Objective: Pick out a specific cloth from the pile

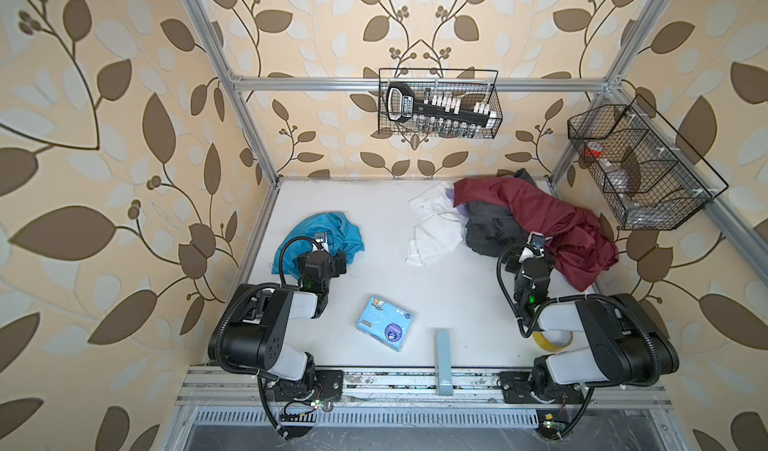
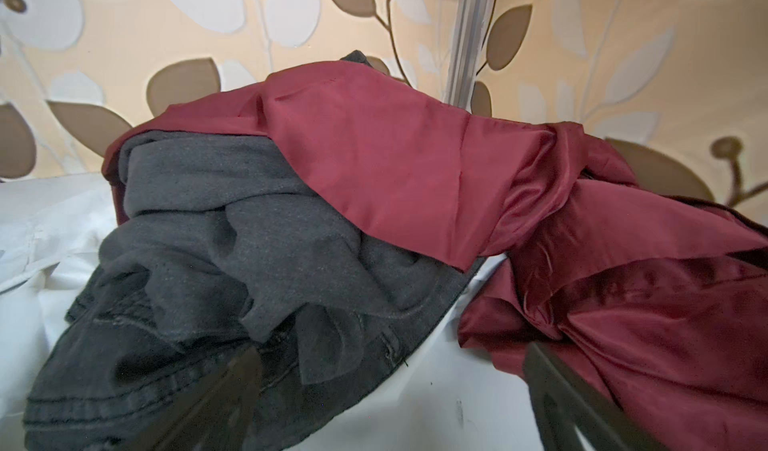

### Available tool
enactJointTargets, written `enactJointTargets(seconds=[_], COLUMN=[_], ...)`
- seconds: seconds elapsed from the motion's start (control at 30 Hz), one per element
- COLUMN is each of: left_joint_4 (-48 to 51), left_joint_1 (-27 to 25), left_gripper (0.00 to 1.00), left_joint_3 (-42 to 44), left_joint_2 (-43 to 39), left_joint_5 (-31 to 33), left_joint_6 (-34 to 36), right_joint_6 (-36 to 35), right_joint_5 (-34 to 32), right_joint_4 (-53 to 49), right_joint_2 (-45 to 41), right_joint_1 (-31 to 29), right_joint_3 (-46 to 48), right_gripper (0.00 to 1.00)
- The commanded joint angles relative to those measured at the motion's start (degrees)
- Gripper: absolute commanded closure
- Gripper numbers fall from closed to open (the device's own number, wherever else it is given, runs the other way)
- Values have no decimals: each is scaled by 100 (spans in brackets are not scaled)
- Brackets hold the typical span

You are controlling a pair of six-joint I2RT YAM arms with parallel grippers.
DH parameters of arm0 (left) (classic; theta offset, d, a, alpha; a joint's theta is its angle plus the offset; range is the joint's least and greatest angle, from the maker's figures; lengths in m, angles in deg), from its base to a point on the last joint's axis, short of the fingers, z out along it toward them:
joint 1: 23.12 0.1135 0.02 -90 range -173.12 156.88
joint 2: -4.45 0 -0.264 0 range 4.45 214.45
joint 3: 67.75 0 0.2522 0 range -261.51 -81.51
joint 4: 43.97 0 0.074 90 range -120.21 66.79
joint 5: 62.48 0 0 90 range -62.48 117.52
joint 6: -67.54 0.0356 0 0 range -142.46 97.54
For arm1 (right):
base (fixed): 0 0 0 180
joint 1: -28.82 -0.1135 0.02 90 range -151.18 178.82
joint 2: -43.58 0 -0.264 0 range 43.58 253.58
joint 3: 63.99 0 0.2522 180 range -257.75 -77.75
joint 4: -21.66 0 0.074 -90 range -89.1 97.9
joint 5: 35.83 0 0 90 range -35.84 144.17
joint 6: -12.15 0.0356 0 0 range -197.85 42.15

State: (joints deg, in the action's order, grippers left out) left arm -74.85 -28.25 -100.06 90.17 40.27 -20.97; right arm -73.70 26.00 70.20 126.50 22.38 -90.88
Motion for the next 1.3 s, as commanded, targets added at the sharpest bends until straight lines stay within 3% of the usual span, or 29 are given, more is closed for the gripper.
enactJointTargets(seconds=[0.0,0.07,0.1,0.17,0.2,1.27], left_joint_4=[-91,134,270,300,338,333], left_joint_1=[174,309,367,450,458,452], left_gripper=[1,1,1,1,1,1], left_joint_3=[-217,-328,-414,-423,-439,-422], left_joint_2=[6,28,54,43,45,23], left_joint_5=[-594,-900,-1022,-1189,-1198,-1186], left_joint_6=[-72,-100,-131,-150,-150,-150], right_joint_6=[-199,-159,-158,-104,-119,-95], right_joint_5=[1397,2218,2405,2623,2711,2710], right_joint_4=[230,424,731,100,380,221], right_joint_2=[43,295,446,259,362,304], right_joint_1=[284,605,674,792,815,821], right_joint_3=[16,36,67,-72,-27,-57], right_gripper=[1,1,0,0,0,0])
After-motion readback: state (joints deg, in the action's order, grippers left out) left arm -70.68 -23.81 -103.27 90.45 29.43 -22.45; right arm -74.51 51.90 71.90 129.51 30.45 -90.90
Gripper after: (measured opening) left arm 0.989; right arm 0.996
